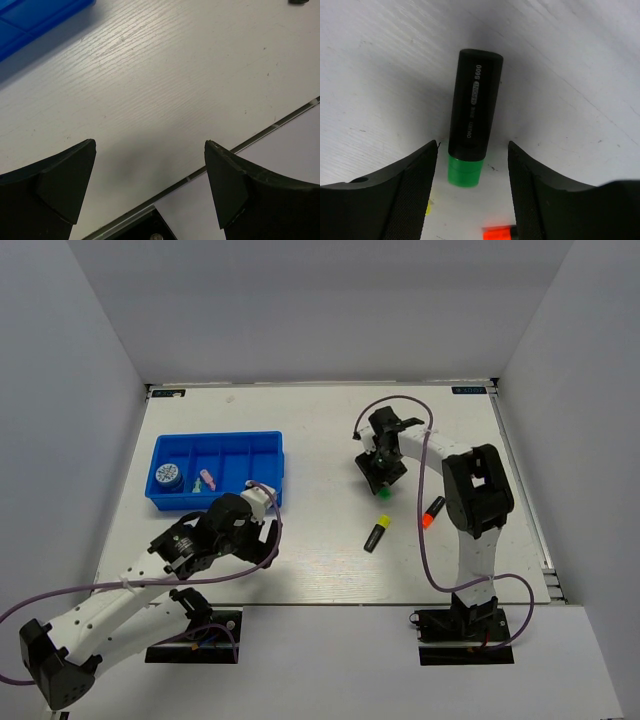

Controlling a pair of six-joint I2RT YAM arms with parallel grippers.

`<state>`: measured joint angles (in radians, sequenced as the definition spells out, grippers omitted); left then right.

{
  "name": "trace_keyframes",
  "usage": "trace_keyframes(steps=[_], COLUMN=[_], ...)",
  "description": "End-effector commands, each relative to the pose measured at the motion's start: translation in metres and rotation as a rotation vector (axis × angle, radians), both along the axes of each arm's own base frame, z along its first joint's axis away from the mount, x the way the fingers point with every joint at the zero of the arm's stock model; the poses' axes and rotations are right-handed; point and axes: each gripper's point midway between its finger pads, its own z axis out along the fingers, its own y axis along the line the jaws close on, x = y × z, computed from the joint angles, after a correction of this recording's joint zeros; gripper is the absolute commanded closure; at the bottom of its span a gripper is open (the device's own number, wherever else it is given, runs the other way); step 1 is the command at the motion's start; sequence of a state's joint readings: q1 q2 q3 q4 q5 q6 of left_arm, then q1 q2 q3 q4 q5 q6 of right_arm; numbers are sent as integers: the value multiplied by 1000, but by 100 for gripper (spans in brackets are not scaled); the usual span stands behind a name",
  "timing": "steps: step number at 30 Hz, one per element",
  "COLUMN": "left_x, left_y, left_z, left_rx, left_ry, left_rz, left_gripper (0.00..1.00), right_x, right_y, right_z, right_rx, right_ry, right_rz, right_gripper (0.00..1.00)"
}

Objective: Sort the stationery into containers
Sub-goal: Pick up the pen from the center of the board, then place the pen in the storage box.

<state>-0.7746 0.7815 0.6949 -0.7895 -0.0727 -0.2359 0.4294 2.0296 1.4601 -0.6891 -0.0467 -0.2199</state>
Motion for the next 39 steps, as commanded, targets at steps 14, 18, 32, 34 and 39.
trace_keyframes(steps=[14,18,32,34,39], left_x=[3,0,4,5,8], left_y=[2,-6,-11,-10,-8], left_z=[12,18,57,57,59], left_rx=[-40,-84,-340,-339,-357], left_ry=[-68,-81,-437,-454,-510], left_rz=[7,-34,-87,-84,-80], left_gripper=[0,0,0,0,0], right_x=[-30,-39,-49,-45,-45], right_y=[-9,7,196,231,295], right_z=[-45,-23,177,195,222], right_rx=[-119,-16,645,774,951], right_ry=[104,142,127,40,-144], right_rz=[64,128,368,392,574], right_gripper=[92,100,100,100,100])
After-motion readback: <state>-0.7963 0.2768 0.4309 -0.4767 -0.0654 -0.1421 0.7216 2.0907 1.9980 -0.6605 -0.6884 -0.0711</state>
